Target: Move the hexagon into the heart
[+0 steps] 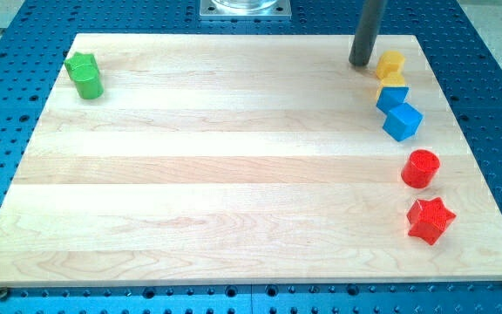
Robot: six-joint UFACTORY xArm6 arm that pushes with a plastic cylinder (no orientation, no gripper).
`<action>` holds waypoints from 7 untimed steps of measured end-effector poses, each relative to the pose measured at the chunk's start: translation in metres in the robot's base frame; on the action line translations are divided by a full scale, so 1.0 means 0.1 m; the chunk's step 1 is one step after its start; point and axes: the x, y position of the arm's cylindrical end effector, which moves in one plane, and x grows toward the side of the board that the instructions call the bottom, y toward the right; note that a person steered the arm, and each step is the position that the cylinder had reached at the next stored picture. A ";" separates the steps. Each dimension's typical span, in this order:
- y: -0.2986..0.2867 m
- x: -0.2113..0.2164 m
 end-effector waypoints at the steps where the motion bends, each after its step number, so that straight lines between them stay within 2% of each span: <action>1: 0.76 -0.08; 2: 0.82 0.07; 5: 0.32 0.18; 6: -0.16 0.01; 7: -1.59 0.74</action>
